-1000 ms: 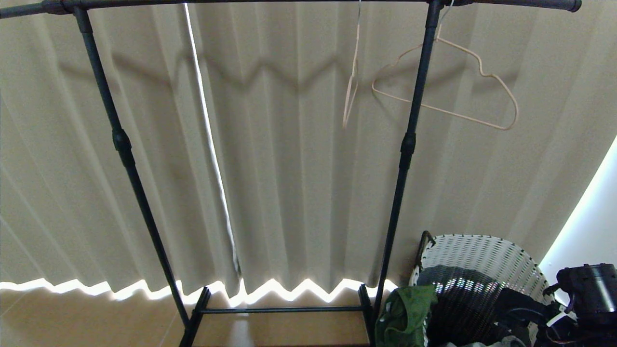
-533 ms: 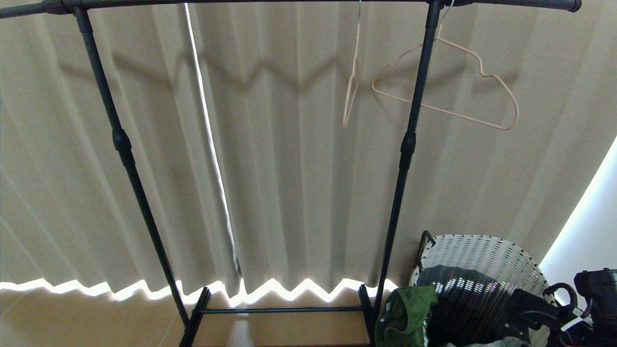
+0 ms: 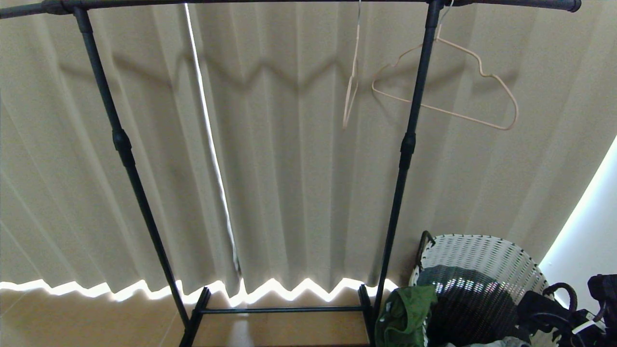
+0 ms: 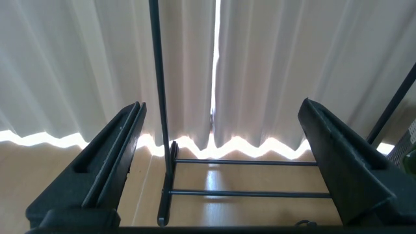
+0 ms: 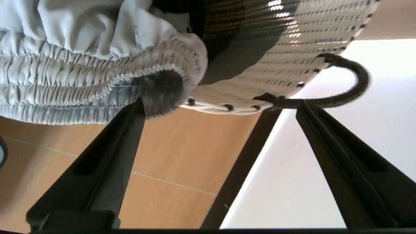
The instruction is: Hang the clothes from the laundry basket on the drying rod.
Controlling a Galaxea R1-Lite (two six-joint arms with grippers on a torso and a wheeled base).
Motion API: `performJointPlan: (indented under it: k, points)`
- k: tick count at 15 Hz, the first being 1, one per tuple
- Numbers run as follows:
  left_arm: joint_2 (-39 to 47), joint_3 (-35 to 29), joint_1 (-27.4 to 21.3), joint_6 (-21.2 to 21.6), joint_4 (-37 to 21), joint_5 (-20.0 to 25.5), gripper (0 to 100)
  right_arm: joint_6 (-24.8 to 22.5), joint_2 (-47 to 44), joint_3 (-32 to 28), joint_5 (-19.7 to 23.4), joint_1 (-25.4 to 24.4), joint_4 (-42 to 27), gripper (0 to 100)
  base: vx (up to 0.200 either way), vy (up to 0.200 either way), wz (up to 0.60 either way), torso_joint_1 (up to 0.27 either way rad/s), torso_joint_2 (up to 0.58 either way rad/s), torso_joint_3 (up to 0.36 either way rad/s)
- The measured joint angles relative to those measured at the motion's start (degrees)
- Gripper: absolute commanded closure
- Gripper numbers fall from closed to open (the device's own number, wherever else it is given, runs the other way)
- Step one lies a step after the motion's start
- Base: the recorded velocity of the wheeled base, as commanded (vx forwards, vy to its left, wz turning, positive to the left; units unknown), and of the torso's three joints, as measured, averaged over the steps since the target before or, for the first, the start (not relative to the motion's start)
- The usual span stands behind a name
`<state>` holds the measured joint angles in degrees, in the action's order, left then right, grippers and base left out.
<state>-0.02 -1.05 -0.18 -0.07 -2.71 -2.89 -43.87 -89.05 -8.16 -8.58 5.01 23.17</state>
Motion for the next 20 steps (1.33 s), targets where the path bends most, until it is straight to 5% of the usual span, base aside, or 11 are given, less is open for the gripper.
performJointPlan:
  k: [11, 12, 20]
  points:
    - [0.0, 0.0, 0.0, 0.0, 0.0, 0.0, 0, 0.0, -11.4, -0.1, 0.4, -0.5, 9.4, 0, 0.0, 0.0, 0.0, 0.0, 0.0, 0.0]
    - [0.0, 0.0, 0.0, 0.0, 0.0, 0.0, 0, 0.0, -11.9, 0.0, 0.7, -0.6, 9.5, 100, 0.0, 0.0, 0.0, 0.0, 0.0, 0.0]
    - [0.0, 0.0, 0.0, 0.0, 0.0, 0.0, 0, -0.7, -12.4, 1.4, 5.1, -0.7, 15.9, 100, 0.0, 0.0, 0.0, 0.0, 0.0, 0.0]
